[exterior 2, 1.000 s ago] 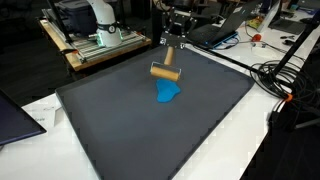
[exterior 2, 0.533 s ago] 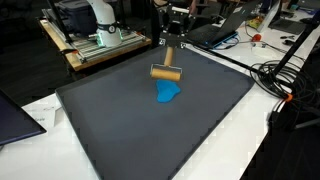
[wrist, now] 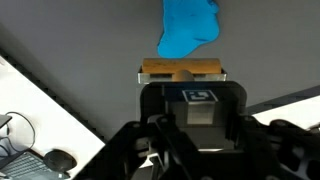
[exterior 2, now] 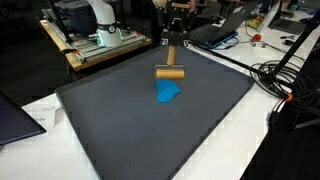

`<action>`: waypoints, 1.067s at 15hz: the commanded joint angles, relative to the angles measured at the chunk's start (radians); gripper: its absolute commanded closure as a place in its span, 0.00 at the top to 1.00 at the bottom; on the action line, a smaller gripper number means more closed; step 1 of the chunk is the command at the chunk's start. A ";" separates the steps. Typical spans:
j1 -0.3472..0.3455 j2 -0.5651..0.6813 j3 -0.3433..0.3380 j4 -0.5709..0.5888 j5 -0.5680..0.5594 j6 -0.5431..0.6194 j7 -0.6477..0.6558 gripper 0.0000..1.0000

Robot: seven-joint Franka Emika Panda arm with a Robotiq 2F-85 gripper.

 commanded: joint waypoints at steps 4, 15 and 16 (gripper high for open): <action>-0.032 0.053 -0.028 0.138 0.208 -0.060 -0.292 0.23; -0.096 0.210 -0.066 0.375 0.482 -0.230 -0.592 0.23; -0.105 0.219 -0.065 0.384 0.503 -0.225 -0.623 0.23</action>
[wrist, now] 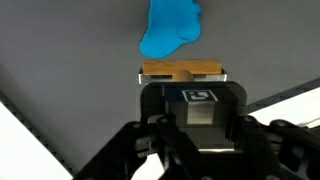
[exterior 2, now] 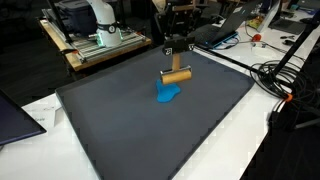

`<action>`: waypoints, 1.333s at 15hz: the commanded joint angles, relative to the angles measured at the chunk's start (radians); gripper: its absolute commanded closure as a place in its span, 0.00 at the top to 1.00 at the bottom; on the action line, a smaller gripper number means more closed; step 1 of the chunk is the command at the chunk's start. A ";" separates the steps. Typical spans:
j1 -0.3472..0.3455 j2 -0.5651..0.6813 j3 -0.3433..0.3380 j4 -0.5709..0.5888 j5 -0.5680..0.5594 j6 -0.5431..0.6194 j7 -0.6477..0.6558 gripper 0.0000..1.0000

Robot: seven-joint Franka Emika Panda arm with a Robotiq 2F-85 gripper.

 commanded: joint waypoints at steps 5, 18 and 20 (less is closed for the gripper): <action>-0.047 0.074 0.014 0.091 0.163 -0.011 -0.217 0.23; -0.111 0.062 0.038 -0.020 0.350 0.053 -0.514 0.23; -0.129 0.042 0.038 -0.069 0.373 0.083 -0.581 0.23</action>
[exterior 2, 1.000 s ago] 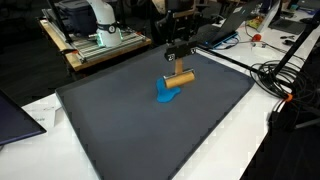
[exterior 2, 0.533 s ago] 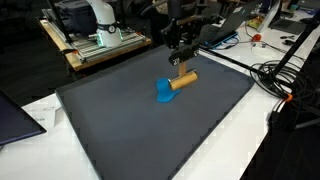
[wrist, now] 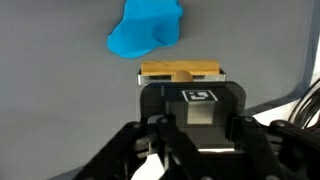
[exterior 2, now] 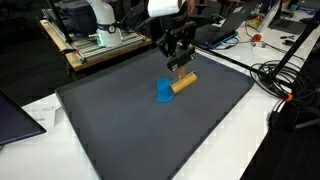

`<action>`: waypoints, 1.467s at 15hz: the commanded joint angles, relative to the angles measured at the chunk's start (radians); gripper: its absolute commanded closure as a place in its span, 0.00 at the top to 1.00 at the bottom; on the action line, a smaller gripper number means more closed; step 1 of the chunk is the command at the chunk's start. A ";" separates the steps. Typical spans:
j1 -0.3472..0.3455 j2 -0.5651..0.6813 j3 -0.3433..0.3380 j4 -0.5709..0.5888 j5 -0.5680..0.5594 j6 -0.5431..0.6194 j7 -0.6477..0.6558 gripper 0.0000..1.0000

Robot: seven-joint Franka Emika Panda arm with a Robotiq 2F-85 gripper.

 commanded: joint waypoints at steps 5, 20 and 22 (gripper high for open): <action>-0.047 -0.130 0.021 -0.261 0.043 0.225 -0.264 0.23; -0.027 -0.429 0.230 -0.710 0.724 0.743 -1.161 0.23; -0.027 -0.444 0.221 -0.722 0.817 0.732 -1.276 0.23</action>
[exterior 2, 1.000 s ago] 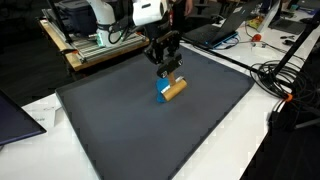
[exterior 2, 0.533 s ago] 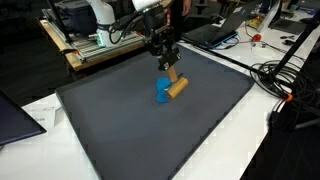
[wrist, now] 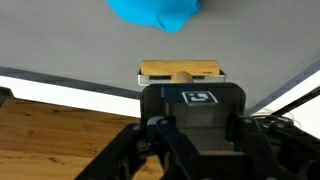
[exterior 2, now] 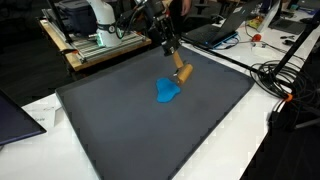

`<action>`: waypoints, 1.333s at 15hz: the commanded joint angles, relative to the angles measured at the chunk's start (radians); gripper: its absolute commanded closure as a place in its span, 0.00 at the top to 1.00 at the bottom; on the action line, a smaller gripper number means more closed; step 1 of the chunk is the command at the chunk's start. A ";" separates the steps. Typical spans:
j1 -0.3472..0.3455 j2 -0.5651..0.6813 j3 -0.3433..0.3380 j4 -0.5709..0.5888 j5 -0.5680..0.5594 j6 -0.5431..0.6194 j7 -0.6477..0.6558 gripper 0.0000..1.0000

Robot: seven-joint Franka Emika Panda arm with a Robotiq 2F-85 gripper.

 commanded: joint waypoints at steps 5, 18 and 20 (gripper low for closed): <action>-0.009 -0.052 -0.041 -0.037 0.315 -0.043 -0.458 0.23; -0.043 0.061 -0.118 -0.020 0.482 -0.203 -0.715 0.48; -0.043 0.061 -0.118 -0.018 0.482 -0.203 -0.715 0.48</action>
